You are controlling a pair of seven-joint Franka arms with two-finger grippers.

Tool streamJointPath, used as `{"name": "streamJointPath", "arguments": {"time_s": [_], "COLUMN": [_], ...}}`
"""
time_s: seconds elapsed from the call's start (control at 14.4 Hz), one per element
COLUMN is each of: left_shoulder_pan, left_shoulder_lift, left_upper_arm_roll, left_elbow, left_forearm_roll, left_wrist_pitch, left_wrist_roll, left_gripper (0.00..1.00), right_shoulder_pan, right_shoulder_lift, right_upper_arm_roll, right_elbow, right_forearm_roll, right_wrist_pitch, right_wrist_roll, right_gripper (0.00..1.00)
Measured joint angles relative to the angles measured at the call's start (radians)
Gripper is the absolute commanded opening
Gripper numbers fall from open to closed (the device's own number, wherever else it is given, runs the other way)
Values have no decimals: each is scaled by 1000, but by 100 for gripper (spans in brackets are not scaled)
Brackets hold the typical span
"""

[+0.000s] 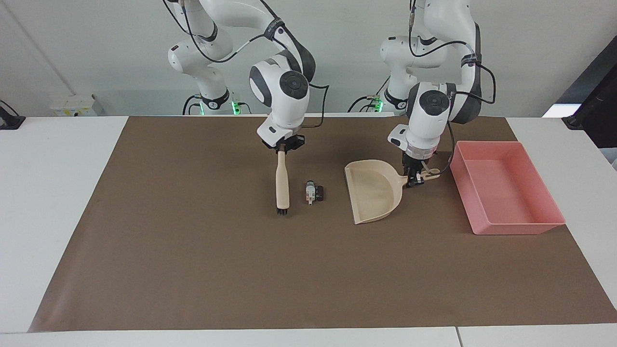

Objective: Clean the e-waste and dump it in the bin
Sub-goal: 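Carry the brush with the right gripper toward the metal component, then sweep the metal component into the dustpan with the right gripper's brush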

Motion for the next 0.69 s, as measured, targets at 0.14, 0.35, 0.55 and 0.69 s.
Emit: {"name": "streamJointPath", "arguments": {"time_s": [0.14,0.35,0.55,0.69], "left_shoulder_pan": [-26,-47,-56,-57], "left_shoulder_lift": [2,2,4,4], "left_upper_arm_roll": [0,-1,-1,-1], "left_elbow": [0,-1,-12,-20], "left_forearm_roll": [29,86,92,93], "left_wrist_pitch": [0,8,28,33], "left_wrist_roll": [-30,-67,-67,-67], "left_gripper": [0,0,0,1], "right_shoulder_pan": [29,47,47,48], "right_shoulder_lift": [59,98,107,113], "right_upper_arm_roll": [1,35,58,60], "right_elbow": [47,78,83,81], "right_forearm_roll": [8,27,142,276], "right_wrist_pitch": [-1,4,37,108], "right_wrist_roll": [3,4,-29,-114], "right_gripper": [0,0,0,0]}}
